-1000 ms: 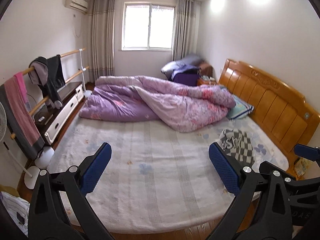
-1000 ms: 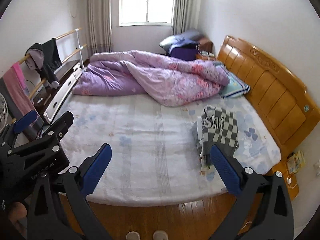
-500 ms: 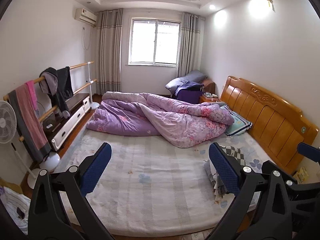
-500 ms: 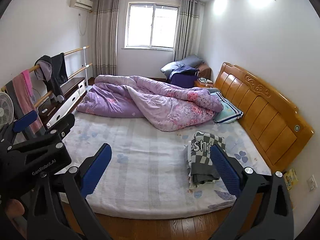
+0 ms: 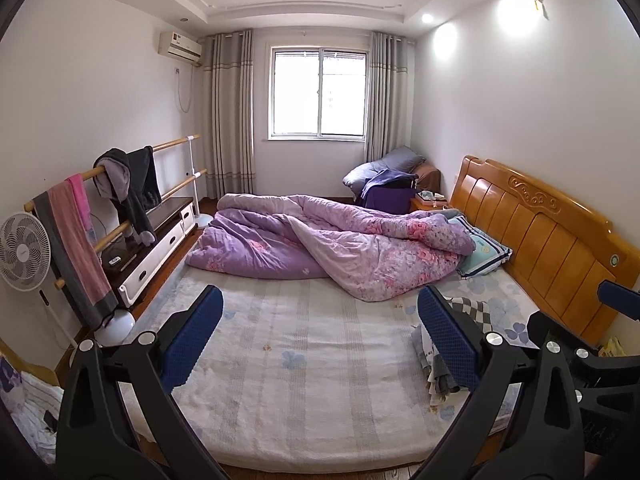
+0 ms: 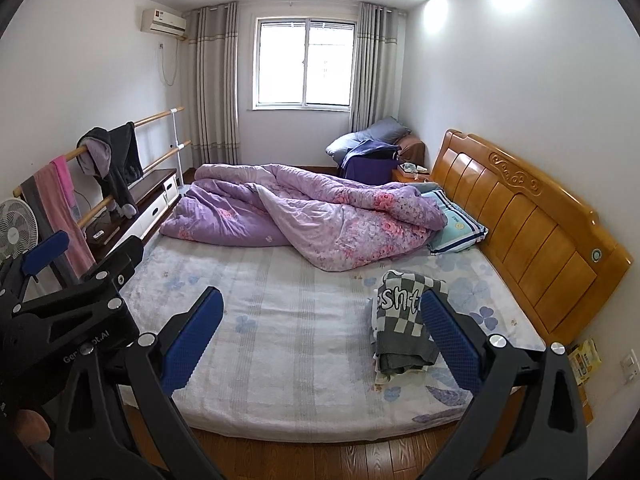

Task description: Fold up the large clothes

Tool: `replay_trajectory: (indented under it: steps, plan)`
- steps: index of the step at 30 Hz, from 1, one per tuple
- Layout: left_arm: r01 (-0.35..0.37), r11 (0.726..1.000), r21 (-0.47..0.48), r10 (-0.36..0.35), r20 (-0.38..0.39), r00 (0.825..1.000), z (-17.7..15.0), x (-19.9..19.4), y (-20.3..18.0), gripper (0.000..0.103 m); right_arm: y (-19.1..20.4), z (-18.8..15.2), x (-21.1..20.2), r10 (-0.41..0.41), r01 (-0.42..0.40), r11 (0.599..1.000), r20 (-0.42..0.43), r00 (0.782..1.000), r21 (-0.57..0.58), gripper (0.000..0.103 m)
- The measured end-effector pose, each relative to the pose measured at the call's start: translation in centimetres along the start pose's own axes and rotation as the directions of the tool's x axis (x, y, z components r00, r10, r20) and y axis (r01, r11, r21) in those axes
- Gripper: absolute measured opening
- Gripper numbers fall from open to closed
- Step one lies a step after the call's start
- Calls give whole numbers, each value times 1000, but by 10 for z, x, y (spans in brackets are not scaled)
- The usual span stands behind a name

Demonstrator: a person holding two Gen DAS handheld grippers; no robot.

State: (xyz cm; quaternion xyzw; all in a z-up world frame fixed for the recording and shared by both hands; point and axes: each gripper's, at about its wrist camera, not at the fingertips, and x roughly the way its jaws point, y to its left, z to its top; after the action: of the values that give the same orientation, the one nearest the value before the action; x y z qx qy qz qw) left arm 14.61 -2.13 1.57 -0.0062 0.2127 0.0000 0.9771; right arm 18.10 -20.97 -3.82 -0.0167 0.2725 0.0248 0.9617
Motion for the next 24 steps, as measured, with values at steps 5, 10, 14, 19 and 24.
replay_trajectory:
  steps: [5, 10, 14, 19, 24]
  plan:
    - [-11, 1000, 9, 11, -7, 1000, 3, -3, -4, 98, -3, -1, -4, 6, -6, 1000, -5, 1000, 10, 95]
    - [-10, 1000, 6, 10, -9, 1000, 4, -4, -3, 98, -2, 1, -9, 9, -9, 1000, -3, 1000, 17, 95]
    - [-6, 1000, 2, 6, -11, 1000, 4, -2, -4, 98, -2, 2, -9, 7, -7, 1000, -4, 1000, 18, 95]
    - [-9, 1000, 6, 9, -12, 1000, 6, 2, -2, 98, 0, 1, -9, 7, -7, 1000, -6, 1000, 18, 95]
    - [-11, 1000, 10, 11, -15, 1000, 5, 4, -1, 98, -1, 3, -8, 8, -7, 1000, -12, 1000, 19, 95]
